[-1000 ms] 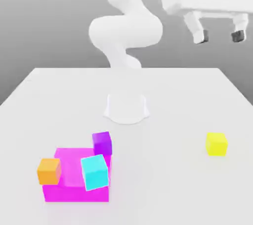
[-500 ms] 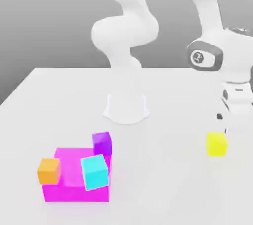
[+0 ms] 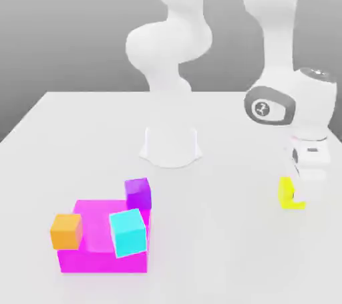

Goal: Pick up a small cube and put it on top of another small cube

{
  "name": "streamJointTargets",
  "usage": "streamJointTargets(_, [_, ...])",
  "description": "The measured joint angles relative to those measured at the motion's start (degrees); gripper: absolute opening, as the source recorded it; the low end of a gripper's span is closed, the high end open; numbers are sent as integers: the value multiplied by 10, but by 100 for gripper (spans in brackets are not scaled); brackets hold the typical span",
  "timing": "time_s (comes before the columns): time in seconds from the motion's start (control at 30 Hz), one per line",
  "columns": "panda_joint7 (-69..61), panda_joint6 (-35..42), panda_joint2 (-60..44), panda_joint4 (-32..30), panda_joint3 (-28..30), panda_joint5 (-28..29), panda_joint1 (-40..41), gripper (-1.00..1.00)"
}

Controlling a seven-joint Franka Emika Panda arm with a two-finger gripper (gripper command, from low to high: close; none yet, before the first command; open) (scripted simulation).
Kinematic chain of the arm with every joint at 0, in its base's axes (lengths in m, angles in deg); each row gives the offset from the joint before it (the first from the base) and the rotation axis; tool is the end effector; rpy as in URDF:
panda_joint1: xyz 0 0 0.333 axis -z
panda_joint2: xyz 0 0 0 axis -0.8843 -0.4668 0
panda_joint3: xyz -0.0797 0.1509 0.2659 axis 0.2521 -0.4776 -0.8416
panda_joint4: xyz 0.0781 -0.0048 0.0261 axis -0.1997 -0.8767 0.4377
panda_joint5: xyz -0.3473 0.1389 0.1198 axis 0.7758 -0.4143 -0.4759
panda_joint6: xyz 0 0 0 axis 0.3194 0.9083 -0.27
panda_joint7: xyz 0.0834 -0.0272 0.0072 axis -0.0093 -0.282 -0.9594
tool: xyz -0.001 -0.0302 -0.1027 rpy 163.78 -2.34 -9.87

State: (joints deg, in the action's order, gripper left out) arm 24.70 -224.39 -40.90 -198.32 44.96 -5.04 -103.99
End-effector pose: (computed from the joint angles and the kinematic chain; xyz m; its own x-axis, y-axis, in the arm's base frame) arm 0.2230 0.2928 0.1659 0.7490 0.6626 -0.0005 0.6626 -0.7490 0.0006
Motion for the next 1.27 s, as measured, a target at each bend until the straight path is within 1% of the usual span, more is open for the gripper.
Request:
streamJointTargets(0.1, [-40, 49, 60, -10, -14, -51, 8, -100])
streamJointTargets(0.17, [-76, 74, 77, -1, 7, -60, 41, -100])
streamJointTargets(0.27, [-134, 106, 90, 19, 58, -59, 93, -100])
streamJointTargets(0.37, [-193, 138, 101, 41, 104, -56, 175, -100])
streamJointTargets(0.6, [-331, 211, 123, 93, 195, -47, 334, -100])
streamJointTargets(0.8, [-448, 273, 140, 138, 288, -37, 449, -100])
streamJointTargets(0.87, [-476, 275, 131, 143, 301, -52, 460, -100])
streamJointTargets(1.07, [-524, 247, 82, 142, 302, -112, 454, -100])
streamJointTargets(1.17, [-535, 228, 62, 140, 301, -127, 453, -100])
streamJointTargets(1.27, [-537, 208, 48, 137, 302, -130, 453, -100])
